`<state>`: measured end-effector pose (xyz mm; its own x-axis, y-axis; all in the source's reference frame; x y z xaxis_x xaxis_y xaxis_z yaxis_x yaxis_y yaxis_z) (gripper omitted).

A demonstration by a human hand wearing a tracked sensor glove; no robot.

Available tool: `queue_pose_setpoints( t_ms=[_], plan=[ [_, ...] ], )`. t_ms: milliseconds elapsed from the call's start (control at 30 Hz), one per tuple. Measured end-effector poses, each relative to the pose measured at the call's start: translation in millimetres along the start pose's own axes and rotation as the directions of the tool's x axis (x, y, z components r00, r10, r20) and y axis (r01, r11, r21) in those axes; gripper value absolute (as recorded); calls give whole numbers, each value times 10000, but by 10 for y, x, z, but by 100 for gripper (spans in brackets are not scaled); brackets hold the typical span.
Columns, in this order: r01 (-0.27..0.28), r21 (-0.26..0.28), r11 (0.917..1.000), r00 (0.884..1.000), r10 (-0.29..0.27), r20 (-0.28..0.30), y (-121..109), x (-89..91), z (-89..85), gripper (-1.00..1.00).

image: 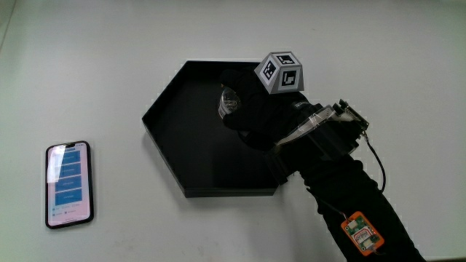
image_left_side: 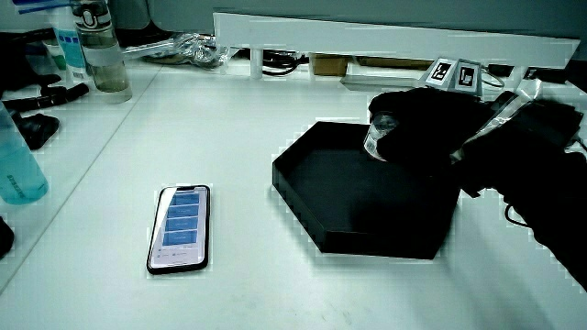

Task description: Place paper clip into plate

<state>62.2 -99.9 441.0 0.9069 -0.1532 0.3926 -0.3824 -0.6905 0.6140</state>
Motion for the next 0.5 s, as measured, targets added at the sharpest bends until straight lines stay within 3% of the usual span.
queue_pose_setpoints(
  t_ms=[300, 400, 500],
  plan=[
    [171, -356, 9992, 9998, -169, 55, 137, 25, -288, 0],
    [354, -728, 9967, 9994, -350, 68, 206, 47, -402, 0],
    [596, -669, 9960, 9981, -587, 160, 239, 65, -462, 0]
  ],
)
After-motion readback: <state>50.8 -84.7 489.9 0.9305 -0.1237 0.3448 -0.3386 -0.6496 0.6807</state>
